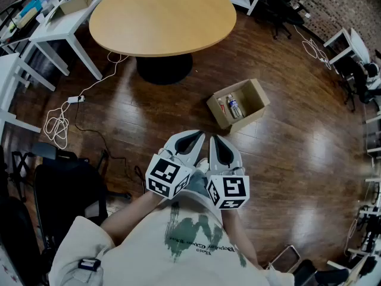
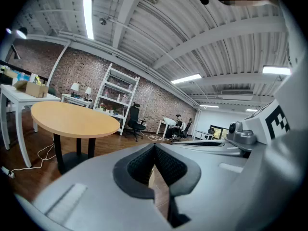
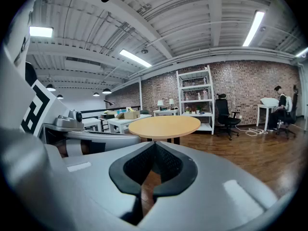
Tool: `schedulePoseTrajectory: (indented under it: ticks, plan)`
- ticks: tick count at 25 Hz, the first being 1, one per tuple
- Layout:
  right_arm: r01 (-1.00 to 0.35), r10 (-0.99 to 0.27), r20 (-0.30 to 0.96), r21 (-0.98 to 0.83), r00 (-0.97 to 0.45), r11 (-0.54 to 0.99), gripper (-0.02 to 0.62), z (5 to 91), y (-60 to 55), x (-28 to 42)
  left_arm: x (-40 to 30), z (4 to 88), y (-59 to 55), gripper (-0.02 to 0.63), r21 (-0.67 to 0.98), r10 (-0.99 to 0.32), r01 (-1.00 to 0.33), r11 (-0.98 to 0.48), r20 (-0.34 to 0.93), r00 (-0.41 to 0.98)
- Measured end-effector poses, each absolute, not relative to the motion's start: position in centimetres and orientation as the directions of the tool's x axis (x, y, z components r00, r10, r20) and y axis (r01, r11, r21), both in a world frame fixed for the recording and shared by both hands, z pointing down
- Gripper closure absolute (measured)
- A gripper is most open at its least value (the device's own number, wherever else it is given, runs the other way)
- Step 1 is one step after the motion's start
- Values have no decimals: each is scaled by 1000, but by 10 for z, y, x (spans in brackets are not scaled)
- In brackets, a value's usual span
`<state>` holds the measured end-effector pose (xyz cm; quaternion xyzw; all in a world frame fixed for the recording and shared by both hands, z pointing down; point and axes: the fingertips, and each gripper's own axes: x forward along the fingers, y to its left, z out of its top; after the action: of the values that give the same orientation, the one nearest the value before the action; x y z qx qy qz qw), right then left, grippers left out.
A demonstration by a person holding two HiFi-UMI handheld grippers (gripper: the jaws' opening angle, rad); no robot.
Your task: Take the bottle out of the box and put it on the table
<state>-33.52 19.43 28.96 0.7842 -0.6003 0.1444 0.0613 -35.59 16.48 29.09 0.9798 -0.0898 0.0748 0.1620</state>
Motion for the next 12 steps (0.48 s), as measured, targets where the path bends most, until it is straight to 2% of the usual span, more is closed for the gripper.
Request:
schedulePoseTrajectory:
  ticks: [12]
  plan:
    - [-956, -929, 297, -124, 220, -266, 595, 306, 168, -280, -304, 308, 141, 609, 291, -159, -219, -931, 215, 964]
